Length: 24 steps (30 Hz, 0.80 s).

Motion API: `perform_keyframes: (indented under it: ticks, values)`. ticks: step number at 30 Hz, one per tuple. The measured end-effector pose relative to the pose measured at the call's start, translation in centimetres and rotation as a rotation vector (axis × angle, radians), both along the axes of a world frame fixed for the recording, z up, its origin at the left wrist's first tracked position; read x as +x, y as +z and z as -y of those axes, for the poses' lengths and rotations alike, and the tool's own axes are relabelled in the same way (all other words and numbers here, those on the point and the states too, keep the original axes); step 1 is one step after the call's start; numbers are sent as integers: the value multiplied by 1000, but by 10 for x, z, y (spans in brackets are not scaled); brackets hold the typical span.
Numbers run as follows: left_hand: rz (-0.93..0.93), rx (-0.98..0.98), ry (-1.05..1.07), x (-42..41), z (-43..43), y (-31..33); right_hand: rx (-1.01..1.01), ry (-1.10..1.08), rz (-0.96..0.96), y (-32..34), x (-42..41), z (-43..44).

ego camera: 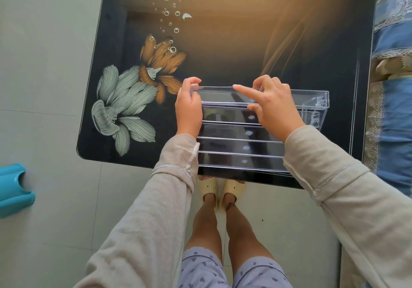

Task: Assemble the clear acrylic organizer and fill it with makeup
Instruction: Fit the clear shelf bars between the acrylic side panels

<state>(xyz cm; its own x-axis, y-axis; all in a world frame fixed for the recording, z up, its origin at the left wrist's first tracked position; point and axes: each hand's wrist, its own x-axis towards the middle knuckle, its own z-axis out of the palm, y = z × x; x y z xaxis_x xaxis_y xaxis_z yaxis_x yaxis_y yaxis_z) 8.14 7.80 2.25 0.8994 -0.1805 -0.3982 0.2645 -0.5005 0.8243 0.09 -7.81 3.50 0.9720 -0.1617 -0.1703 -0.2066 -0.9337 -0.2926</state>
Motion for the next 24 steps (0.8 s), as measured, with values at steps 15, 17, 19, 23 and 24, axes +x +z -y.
perform_keyframes:
  ticks: [15, 17, 19, 23, 24]
  values:
    - [285, 523, -156, 3, 2, -6, 18, -26, 36, 2, -5, -3]
    - [380, 607, -169, 0, 3, -3, 26, -45, 54, 4, -9, -1]
    - [472, 572, -148, -8, 9, 4, 58, -103, 112, 9, -19, 2]
    - [659, 426, -299, -32, 44, 17, 193, -439, 324, 14, -59, 14]
    - [684, 383, -367, -38, 58, 19, 212, -547, 370, 13, -71, 19]
